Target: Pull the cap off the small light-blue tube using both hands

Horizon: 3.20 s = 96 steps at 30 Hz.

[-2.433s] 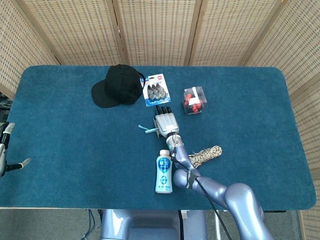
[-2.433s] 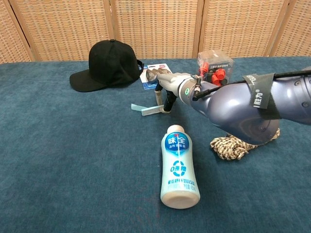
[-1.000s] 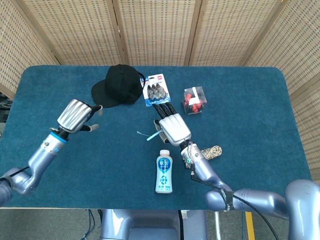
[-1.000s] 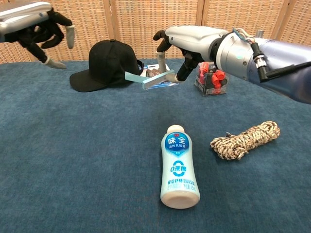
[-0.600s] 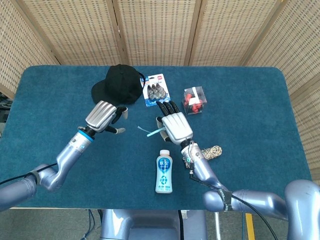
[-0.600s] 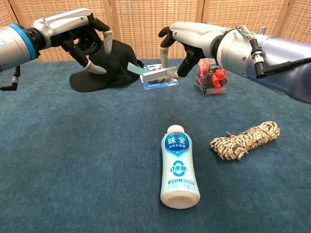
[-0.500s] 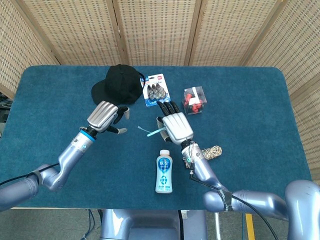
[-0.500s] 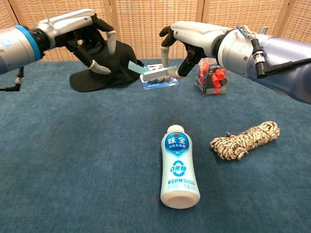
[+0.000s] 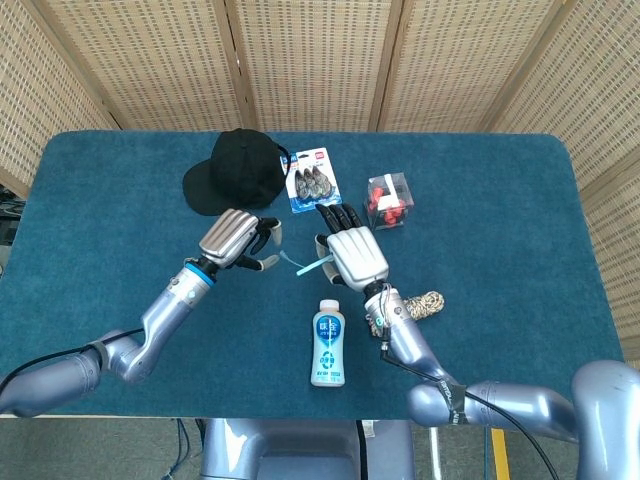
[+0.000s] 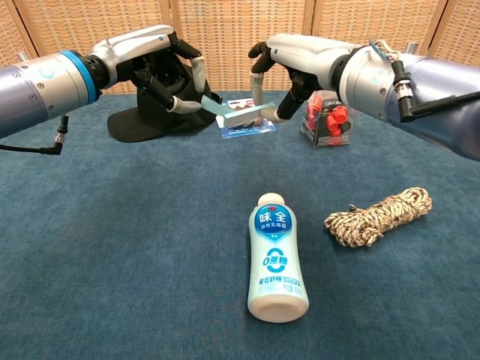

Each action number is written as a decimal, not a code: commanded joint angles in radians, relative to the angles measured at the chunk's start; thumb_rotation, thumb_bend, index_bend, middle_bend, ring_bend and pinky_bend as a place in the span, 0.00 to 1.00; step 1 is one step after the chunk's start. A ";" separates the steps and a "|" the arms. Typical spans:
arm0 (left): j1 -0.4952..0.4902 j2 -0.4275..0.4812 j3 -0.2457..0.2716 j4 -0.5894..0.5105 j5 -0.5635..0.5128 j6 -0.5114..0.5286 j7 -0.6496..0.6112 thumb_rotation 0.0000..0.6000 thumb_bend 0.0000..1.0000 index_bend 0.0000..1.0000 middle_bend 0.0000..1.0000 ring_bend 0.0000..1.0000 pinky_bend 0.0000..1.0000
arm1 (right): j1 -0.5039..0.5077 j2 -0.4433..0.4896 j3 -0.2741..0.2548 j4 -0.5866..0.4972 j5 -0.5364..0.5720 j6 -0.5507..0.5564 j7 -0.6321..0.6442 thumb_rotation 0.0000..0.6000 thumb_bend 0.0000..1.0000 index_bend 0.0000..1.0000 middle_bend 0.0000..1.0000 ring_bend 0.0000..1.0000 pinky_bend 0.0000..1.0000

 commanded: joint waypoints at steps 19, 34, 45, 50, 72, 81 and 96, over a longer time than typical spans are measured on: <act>-0.021 -0.047 -0.009 -0.001 -0.054 -0.004 0.001 1.00 0.30 0.56 0.85 0.84 0.82 | -0.006 0.028 0.005 -0.030 0.020 -0.001 0.017 1.00 0.62 0.64 0.05 0.00 0.00; -0.026 -0.021 -0.003 0.005 -0.041 -0.040 -0.135 1.00 0.32 0.56 0.85 0.84 0.82 | -0.012 0.045 0.004 -0.045 0.027 -0.004 0.040 1.00 0.62 0.64 0.05 0.00 0.00; -0.045 0.013 0.000 0.000 -0.041 -0.083 -0.156 1.00 0.30 0.56 0.85 0.84 0.82 | -0.009 0.046 0.010 -0.058 0.059 -0.010 0.049 1.00 0.62 0.64 0.05 0.00 0.00; -0.054 0.035 0.002 -0.011 -0.043 -0.105 -0.153 1.00 0.30 0.56 0.85 0.84 0.82 | -0.006 0.045 0.009 -0.055 0.069 -0.007 0.042 1.00 0.62 0.64 0.05 0.00 0.00; -0.068 0.041 0.001 -0.018 -0.057 -0.137 -0.212 1.00 0.32 0.56 0.85 0.84 0.82 | 0.004 0.055 0.020 -0.082 0.119 -0.004 0.042 1.00 0.66 0.64 0.05 0.00 0.00; -0.075 0.034 -0.001 -0.015 -0.066 -0.145 -0.220 1.00 0.48 0.67 0.85 0.84 0.82 | 0.005 0.061 0.007 -0.083 0.105 0.001 0.037 1.00 0.67 0.64 0.06 0.00 0.00; -0.036 0.079 0.036 0.047 -0.091 -0.131 -0.134 1.00 0.56 0.81 0.85 0.84 0.82 | -0.022 0.102 -0.014 -0.034 0.087 0.009 0.050 1.00 0.67 0.64 0.06 0.00 0.00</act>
